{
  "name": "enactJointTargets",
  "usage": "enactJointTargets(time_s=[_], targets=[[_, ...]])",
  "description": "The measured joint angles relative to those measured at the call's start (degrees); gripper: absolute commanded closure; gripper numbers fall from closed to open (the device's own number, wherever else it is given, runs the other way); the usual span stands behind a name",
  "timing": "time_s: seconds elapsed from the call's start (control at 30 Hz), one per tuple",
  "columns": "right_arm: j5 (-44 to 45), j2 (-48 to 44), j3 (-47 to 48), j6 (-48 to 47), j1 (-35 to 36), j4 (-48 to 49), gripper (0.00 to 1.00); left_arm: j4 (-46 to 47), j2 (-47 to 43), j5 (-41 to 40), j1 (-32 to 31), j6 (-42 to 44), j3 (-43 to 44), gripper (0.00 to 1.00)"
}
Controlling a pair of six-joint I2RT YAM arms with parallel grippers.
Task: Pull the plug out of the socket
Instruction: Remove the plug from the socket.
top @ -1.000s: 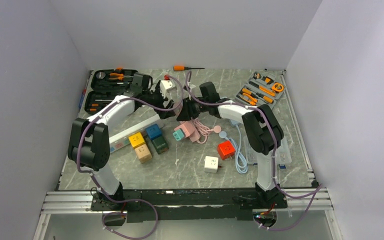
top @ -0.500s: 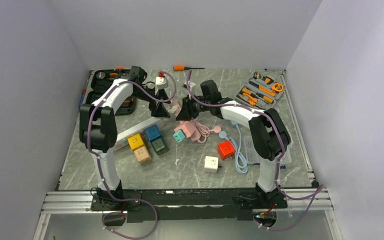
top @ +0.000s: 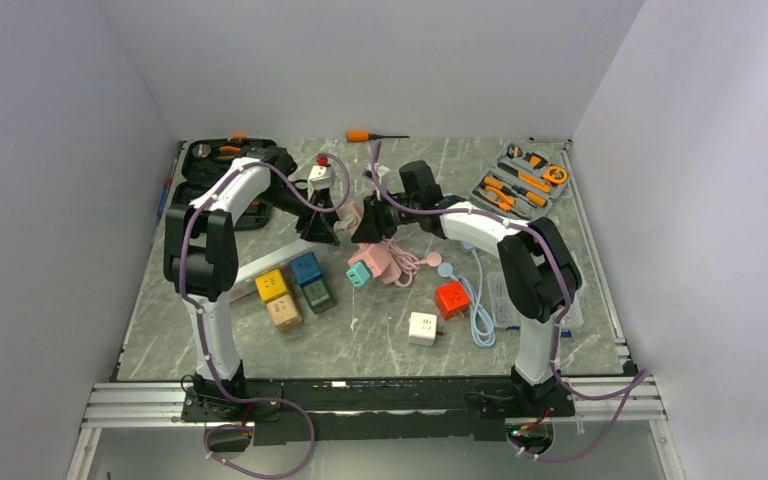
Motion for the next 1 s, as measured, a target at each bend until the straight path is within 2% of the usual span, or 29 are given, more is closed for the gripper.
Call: enactJointTargets(time_s=[0.13,0.3,0.5,0.57,0.6,0.63,1.0], targets=[[-0.52,0.0,0.09,-0.04,0.33,0.07,1.0,-5.66,0.94,0.33,-0.24,4.59,2.75,0.54],[-2.01,0.0,0.09,-0.24,0.68,-0.11,1.0,-7.32,1.42,-0.11,-0.26,7.54,3.34,0.87],[-2.16,0.0,0.09,-0.72,0.85,-1.03,1.0,-8.35,1.44,-1.64,-0.24,7.8,3.32,0.84],[-2.16,0.0,0.09,-0.74,0.85,-1.03,1.0,-8.35,1.44,-1.62,-0.24,7.8,3.32,0.89],[-2.16,0.0,0.09,-0.81,0.85,-1.07,1.0,-8.35,1.46,-1.64,-0.24,7.8,3.32,0.97],[-2.14,0.0,0.09,-0.92,0.85,-1.18,1.0,-8.37,1.49,-1.64,-0.24,7.85,3.32,1.0],[-3.72,0.17,-0.04,-0.68,-0.31,-1.4,1.0,-8.28,1.11,-0.04,-0.46,10.56,1.99,1.0]])
